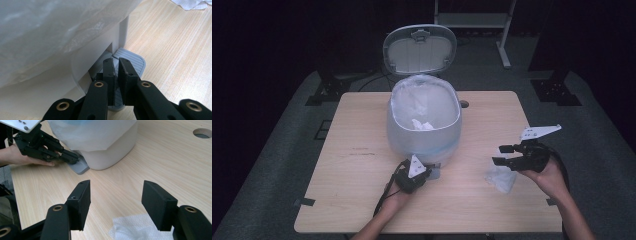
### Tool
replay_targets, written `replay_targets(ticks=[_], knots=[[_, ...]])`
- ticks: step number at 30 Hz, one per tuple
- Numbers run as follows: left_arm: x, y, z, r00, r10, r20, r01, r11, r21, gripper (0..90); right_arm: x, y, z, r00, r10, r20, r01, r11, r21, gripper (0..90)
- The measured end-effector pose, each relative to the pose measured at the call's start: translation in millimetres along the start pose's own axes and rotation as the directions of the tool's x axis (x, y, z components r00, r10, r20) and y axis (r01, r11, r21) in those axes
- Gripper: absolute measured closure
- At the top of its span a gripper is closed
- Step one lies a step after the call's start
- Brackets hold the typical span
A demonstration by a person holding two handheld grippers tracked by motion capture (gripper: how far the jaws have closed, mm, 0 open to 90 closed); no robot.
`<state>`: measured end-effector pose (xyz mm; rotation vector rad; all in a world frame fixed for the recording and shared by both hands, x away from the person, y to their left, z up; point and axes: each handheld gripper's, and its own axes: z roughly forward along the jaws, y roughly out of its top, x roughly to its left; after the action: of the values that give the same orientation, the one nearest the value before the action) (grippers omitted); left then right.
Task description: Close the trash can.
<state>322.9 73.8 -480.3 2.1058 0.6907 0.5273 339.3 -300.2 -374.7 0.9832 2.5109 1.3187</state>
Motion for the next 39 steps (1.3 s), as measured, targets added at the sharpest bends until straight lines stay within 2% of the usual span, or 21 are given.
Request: replay_targets(ticks=[18, 23, 25, 36, 39], knots=[[-1.3, 0.0, -0.5, 1.0, 0.003, -0.003, -0.003, 1.0, 0.005, 84.4, -1.8, -24.9, 5.9, 0.9998, 0.019, -0.003, -0.019, 1.0, -0.009, 39.1], [-0.3, 0.1, -0.6, 1.0, 0.007, -0.005, -0.007, 1.0, 0.004, 84.0, -1.8, -31.8, 9.5, 0.9999, 0.015, 0.007, -0.015, 1.0, 0.006, 39.1], [-0.5, -0.1, -0.1, 0.9999, -0.012, 0.002, 0.012, 0.9999, -0.003, 83.7, -2.1, -35.2, 11.5, 0.9998, 0.017, 0.008, -0.017, 1.0, 0.009, 39.1], [-0.9, -0.2, -0.3, 1.0, -0.005, -0.002, 0.005, 1.0, 0.002, 83.8, -4.3, -54.0, 24.1, 0.9989, 0.005, 0.047, -0.008, 0.998, 0.066, 39.1], [-1.2, -0.1, -0.5, 1.0, -0.004, -0.004, 0.004, 1.0, 0.003, 83.7, -5.1, -59.0, 26.7, 0.9985, 0.016, 0.052, -0.02, 0.997, 0.072, 39.1]])
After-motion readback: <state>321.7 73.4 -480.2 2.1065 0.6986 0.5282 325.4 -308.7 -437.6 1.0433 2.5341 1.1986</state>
